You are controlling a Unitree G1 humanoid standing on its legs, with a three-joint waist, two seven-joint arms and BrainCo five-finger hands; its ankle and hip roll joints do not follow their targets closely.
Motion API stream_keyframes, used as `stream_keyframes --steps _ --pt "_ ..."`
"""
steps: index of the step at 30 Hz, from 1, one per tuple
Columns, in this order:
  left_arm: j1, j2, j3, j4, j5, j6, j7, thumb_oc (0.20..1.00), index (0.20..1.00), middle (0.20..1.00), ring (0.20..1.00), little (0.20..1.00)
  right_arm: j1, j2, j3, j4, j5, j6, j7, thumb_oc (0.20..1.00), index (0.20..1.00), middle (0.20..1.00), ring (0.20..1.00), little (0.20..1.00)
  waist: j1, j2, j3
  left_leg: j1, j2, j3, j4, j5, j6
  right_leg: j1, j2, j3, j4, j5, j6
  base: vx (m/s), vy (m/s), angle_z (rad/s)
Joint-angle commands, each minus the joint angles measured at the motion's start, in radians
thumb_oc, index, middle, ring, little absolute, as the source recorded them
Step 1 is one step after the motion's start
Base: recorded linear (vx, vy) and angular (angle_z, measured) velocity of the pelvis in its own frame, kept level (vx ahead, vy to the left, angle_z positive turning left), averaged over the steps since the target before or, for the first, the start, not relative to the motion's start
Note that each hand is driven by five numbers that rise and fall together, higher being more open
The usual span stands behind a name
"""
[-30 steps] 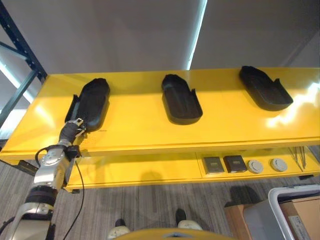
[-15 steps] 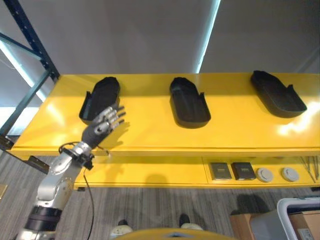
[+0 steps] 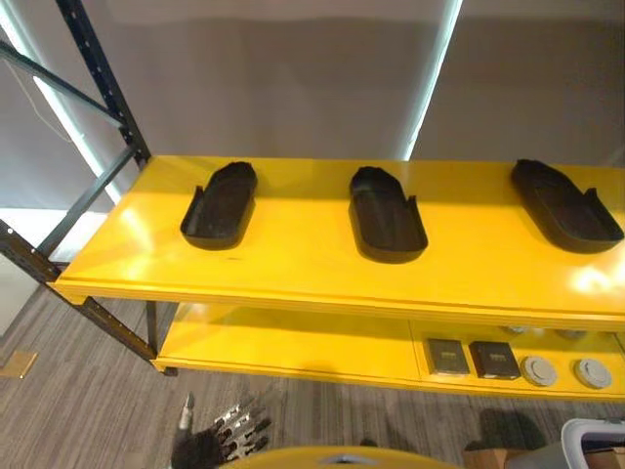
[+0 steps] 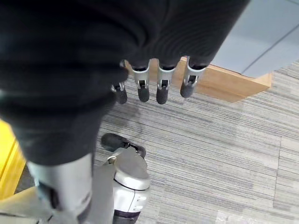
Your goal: Move parts from the plastic box to the shelf.
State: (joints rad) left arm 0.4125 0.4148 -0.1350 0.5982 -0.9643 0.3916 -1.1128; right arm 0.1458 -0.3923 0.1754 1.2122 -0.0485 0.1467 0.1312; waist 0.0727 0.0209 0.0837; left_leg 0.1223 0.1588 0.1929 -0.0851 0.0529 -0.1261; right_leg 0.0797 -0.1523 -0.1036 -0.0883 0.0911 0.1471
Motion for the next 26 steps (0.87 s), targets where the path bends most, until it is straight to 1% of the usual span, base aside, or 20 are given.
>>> stream_keyframes --steps 1,3,7,9,10,12,13,14,15,17,19,26 --pt "-0.093 -0.014 0.067 0.137 0.105 -0.190 0.244 1.000 1.000 1.000 1.000 1.000 -0.060 -0.034 0.002 0.041 -0.053 -0.012 0.027 1.000 1.000 1.000 1.000 1.000 0.010 -0.020 0.042 -0.030 0.023 -0.029 0.063 -0.026 0.033 0.013 -0.046 -0.056 0.045 -0.018 0.035 -0.02 -0.030 0.09" --pt "-0.119 -0.038 0.104 0.259 0.163 -0.280 0.341 1.000 1.000 1.000 1.000 1.000 -0.067 -0.025 0.000 0.057 -0.048 -0.017 0.027 1.000 1.000 1.000 1.000 1.000 0.014 -0.029 0.038 -0.031 0.020 -0.033 0.060 -0.025 0.034 0.013 -0.045 -0.060 0.044 -0.018 0.034 0.00 -0.032 0.14" --pt "-0.181 -0.084 0.154 0.449 0.240 -0.384 0.470 1.000 1.000 1.000 1.000 1.000 -0.087 -0.003 -0.006 0.094 -0.036 -0.013 0.025 1.000 1.000 1.000 1.000 1.000 0.016 -0.041 0.029 -0.032 0.018 -0.037 0.060 -0.027 0.037 0.016 -0.043 -0.059 0.041 -0.018 0.031 0.01 -0.017 0.04" --pt "-0.195 -0.092 0.156 0.483 0.269 -0.434 0.526 1.000 1.000 1.000 1.000 1.000 -0.093 0.003 -0.004 0.104 -0.029 -0.010 0.022 1.000 1.000 1.000 1.000 1.000 0.016 -0.043 0.027 -0.032 0.018 -0.037 0.059 -0.027 0.038 0.016 -0.042 -0.059 0.040 -0.018 0.030 0.02 -0.014 0.04" --pt "-0.214 -0.102 0.154 0.521 0.314 -0.484 0.619 1.000 1.000 1.000 1.000 1.000 -0.097 0.017 -0.003 0.114 -0.015 -0.003 0.014 1.000 1.000 1.000 1.000 1.000 0.013 -0.046 0.023 -0.029 0.018 -0.035 0.059 -0.027 0.038 0.017 -0.041 -0.056 0.039 -0.019 0.028 0.00 0.000 0.00" --pt "-0.240 -0.116 0.147 0.566 0.401 -0.565 0.714 1.000 1.000 1.000 1.000 1.000 -0.098 0.036 0.006 0.127 0.011 0.002 0.000 1.000 1.000 1.000 1.000 1.000 0.006 -0.049 0.018 -0.025 0.019 -0.030 0.056 -0.029 0.038 0.019 -0.040 -0.053 0.036 -0.019 0.025 0.03 -0.008 0.00" --pt "-0.251 -0.122 0.139 0.577 0.442 -0.573 0.754 1.000 1.000 1.000 1.000 1.000 -0.098 0.043 0.008 0.130 0.019 0.004 -0.005 1.000 1.000 1.000 1.000 1.000 0.003 -0.050 0.016 -0.024 0.018 -0.029 0.056 -0.029 0.038 0.020 -0.039 -0.052 0.034 -0.019 0.024 0.00 0.000 0.00" --pt "-0.257 -0.126 0.133 0.583 0.472 -0.592 0.776 1.000 1.000 1.000 1.000 1.000 -0.097 0.048 0.010 0.132 0.022 0.004 -0.010 1.000 1.000 1.000 1.000 1.000 0.001 -0.051 0.015 -0.023 0.018 -0.028 0.056 -0.030 0.038 0.021 -0.039 -0.051 0.034 -0.019 0.024 0.00 0.000 0.00" --pt "-0.259 -0.127 0.131 0.585 0.472 -0.595 0.782 1.000 1.000 1.000 1.000 1.000 -0.097 0.050 0.011 0.132 0.023 0.004 -0.012 1.000 1.000 1.000 1.000 1.000 0.001 -0.051 0.014 -0.023 0.018 -0.027 0.056 -0.030 0.038 0.021 -0.038 -0.050 0.034 -0.020 0.024 0.00 0.000 0.00" --pt "-0.277 -0.142 0.095 0.590 0.556 -0.613 0.859 1.000 1.000 1.000 1.000 1.000 -0.093 0.064 0.019 0.132 0.019 0.009 -0.032 1.000 1.000 1.000 1.000 1.000 -0.010 -0.049 0.010 -0.018 0.019 -0.021 0.054 -0.031 0.038 0.023 -0.037 -0.045 0.031 -0.020 0.022 0.04 0.016 -0.03" --pt "-0.288 -0.149 0.074 0.593 0.571 -0.605 0.893 1.000 1.000 1.000 1.000 1.000 -0.090 0.070 0.026 0.130 0.017 0.008 -0.042 1.000 1.000 1.000 1.000 1.000 -0.018 -0.048 0.008 -0.015 0.019 -0.016 0.054 -0.033 0.038 0.023 -0.036 -0.041 0.030 -0.021 0.021 0.03 0.018 -0.05" --pt "-0.306 -0.154 0.031 0.590 0.591 -0.592 0.945 1.000 1.000 1.000 1.000 1.000 -0.078 0.084 0.038 0.126 0.012 0.004 -0.065 1.000 1.000 1.000 1.000 1.000 -0.039 -0.041 0.009 -0.012 0.021 -0.003 0.059 -0.038 0.040 0.019 -0.037 -0.029 0.035 -0.024 0.020 0.01 0.007 -0.03"
